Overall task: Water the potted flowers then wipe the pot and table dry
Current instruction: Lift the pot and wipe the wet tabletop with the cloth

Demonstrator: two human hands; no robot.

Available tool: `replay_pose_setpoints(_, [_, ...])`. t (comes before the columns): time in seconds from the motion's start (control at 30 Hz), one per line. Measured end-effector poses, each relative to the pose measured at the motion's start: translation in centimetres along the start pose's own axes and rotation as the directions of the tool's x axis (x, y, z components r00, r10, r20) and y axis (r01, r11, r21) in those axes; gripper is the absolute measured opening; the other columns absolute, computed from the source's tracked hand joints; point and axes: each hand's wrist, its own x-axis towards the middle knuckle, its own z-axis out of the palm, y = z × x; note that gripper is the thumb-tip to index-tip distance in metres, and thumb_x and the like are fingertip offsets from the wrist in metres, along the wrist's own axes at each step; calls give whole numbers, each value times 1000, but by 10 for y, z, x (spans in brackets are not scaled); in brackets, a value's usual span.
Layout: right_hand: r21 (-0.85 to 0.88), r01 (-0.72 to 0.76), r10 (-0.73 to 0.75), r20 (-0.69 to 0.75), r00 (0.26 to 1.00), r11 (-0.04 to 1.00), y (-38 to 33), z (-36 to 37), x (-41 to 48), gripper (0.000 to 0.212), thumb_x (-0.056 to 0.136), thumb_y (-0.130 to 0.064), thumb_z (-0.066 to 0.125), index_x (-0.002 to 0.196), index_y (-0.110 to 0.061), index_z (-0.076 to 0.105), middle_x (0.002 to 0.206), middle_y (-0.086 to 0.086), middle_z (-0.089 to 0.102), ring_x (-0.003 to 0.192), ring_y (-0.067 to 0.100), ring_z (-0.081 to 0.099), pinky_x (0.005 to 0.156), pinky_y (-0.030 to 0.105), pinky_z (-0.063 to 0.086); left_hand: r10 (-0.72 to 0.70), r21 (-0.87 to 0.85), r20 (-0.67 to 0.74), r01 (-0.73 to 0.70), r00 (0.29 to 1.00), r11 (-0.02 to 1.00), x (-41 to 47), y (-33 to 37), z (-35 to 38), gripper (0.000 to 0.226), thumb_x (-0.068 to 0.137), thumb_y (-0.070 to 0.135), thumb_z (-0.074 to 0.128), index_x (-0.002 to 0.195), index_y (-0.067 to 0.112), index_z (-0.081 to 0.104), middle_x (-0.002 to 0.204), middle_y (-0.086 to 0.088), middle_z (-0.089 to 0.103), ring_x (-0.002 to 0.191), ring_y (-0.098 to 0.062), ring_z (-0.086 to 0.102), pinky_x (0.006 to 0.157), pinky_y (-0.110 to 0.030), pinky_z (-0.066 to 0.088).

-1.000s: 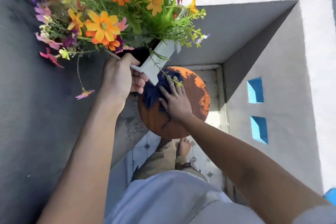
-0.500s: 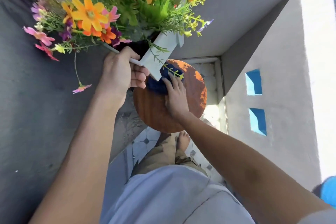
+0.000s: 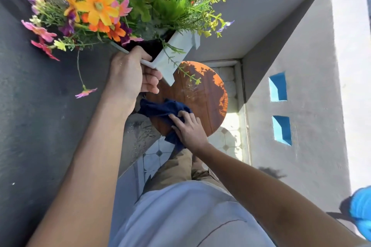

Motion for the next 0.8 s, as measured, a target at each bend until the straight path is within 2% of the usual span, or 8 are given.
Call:
replay_pose_setpoints(0.17, [32,-166,168,-63,984,986,57,-24,-13,33,104,-31,46,135,-21,54,122,9,54,105,31,51,87,44,48,-1,-10,-6,1,1000,1000,-3,1,3,28,84,14,44,65,2,61,50,-10,61,38,-17,49,41,-26,44])
replay_pose_setpoints(0.3, [186,-417,406,96,909,890,96,-32,-18,40,103,-49,29,140,-39,41,140,11,50,122,35,49,100,47,46,-1,-12,1,1,1000,1000,-5,2,5,29,85,15,44,68,1,62,50,-10,62,39,-16,49,41,-26,45])
replay_pose_setpoints(0.43, [216,-521,530,18,848,826,114,-42,-14,40,101,-40,41,139,-31,50,143,10,43,131,29,38,110,41,38,3,-16,11,-2,1000,1000,-6,2,5,30,85,14,44,67,1,63,51,-10,62,39,-17,50,42,-27,46])
replay_pose_setpoints(0.5, [248,-601,614,30,788,760,115,-44,-4,40,99,-39,43,138,-29,49,139,5,42,128,24,40,109,38,38,4,-19,6,-4,1000,1000,-6,3,5,30,85,14,44,65,2,63,51,-10,62,39,-16,50,42,-26,46])
replay_pose_setpoints(0.57, [271,-705,719,61,692,655,110,-46,11,42,96,-43,41,137,-32,46,137,2,43,127,24,43,106,39,40,2,-21,-4,-3,1000,1000,-6,5,6,30,85,14,43,65,3,62,51,-10,62,38,-16,50,41,-26,45])
replay_pose_setpoints(0.6, [263,-700,720,25,693,665,107,-46,20,43,97,-41,42,138,-31,44,138,2,42,127,26,42,106,41,41,1,-21,-7,-1,1000,1000,-5,5,6,30,85,14,43,65,3,61,50,-10,62,38,-16,50,41,-26,45])
replay_pose_setpoints(0.67, [185,-645,664,-63,745,741,101,-49,38,46,100,-36,44,144,-27,42,145,6,40,132,29,36,110,43,34,0,-19,-10,0,1000,1000,-5,5,7,29,85,14,43,65,3,61,51,-10,62,38,-16,50,41,-26,45])
replay_pose_setpoints(0.8, [166,-600,621,-124,774,782,85,-53,74,49,97,-47,43,141,-26,40,145,11,40,133,36,34,109,52,31,3,-13,-8,-3,1000,1000,-3,4,7,29,84,15,44,65,2,62,54,-12,62,39,-17,50,42,-27,46])
